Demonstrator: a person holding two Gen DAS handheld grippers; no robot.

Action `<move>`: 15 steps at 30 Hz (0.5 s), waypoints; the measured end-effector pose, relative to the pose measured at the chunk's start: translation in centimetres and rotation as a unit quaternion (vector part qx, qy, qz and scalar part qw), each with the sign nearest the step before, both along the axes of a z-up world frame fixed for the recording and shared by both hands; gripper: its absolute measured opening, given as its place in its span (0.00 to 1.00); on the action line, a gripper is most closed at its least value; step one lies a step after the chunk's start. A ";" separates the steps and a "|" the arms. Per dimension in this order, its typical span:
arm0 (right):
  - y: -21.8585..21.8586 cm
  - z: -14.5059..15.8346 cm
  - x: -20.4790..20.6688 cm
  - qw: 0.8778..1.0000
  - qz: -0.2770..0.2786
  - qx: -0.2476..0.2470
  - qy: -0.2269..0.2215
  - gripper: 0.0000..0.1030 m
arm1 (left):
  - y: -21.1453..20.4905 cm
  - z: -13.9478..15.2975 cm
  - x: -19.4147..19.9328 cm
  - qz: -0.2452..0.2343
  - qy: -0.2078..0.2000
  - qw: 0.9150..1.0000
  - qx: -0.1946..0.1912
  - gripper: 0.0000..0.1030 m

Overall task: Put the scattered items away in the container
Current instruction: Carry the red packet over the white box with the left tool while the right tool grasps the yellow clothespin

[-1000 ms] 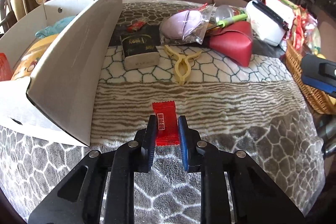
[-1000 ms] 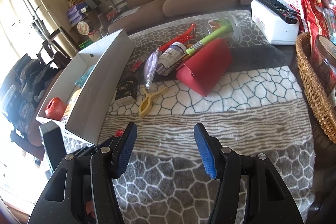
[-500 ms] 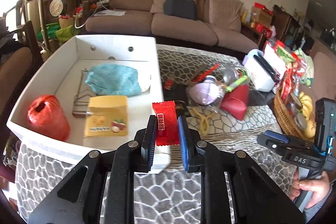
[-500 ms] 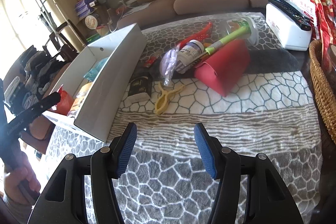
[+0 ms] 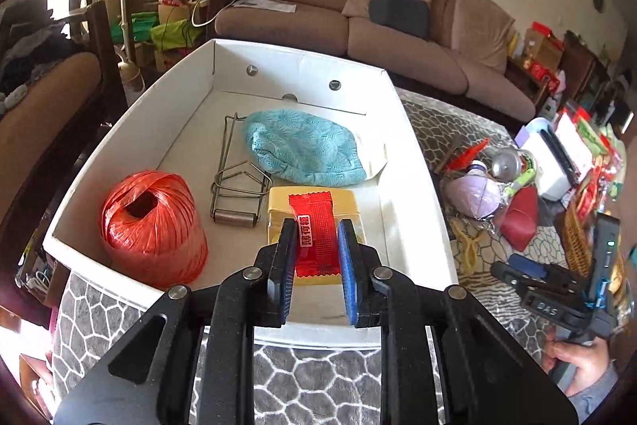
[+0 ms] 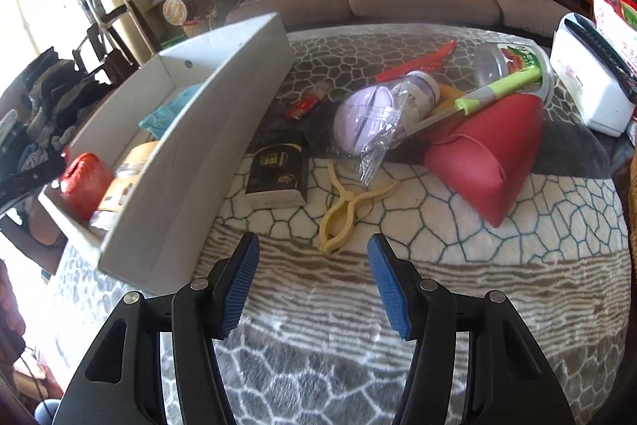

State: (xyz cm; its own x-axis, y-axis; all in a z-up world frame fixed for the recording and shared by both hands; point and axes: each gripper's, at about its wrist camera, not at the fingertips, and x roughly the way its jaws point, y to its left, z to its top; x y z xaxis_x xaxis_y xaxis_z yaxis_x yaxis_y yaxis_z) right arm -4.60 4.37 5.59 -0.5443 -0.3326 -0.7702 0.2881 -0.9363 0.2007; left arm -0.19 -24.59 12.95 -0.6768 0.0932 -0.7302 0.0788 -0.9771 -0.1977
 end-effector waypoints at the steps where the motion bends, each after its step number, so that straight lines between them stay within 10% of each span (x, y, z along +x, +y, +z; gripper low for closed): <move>1: -0.5 -0.8 -0.9 1.000 -0.005 0.011 -0.003 0.58 | -0.2 -0.2 -0.3 0.000 -0.002 1.000 0.001 0.18; 6: -1.8 -4.3 -3.6 0.998 -0.024 0.051 -0.007 0.56 | -1.1 -1.4 -1.8 -0.002 -0.009 1.000 -0.006 0.18; 11: -2.7 -5.3 -3.9 0.994 -0.020 0.108 0.014 0.24 | -2.9 -2.6 -3.1 0.006 -0.020 1.000 -0.002 0.18; 15: -2.3 -4.7 -3.6 0.994 -0.022 0.105 0.020 0.23 | -3.9 -3.5 -3.5 0.011 -0.033 0.999 -0.007 0.19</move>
State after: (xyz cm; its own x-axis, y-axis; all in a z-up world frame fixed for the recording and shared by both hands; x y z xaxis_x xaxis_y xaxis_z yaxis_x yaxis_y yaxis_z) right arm -8.23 2.03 0.91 -0.5866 -0.1417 -0.7974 0.2504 -0.9681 -0.0123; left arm -3.64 -28.49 9.50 -0.6288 0.0696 -0.7744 0.1118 -0.9776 -0.1786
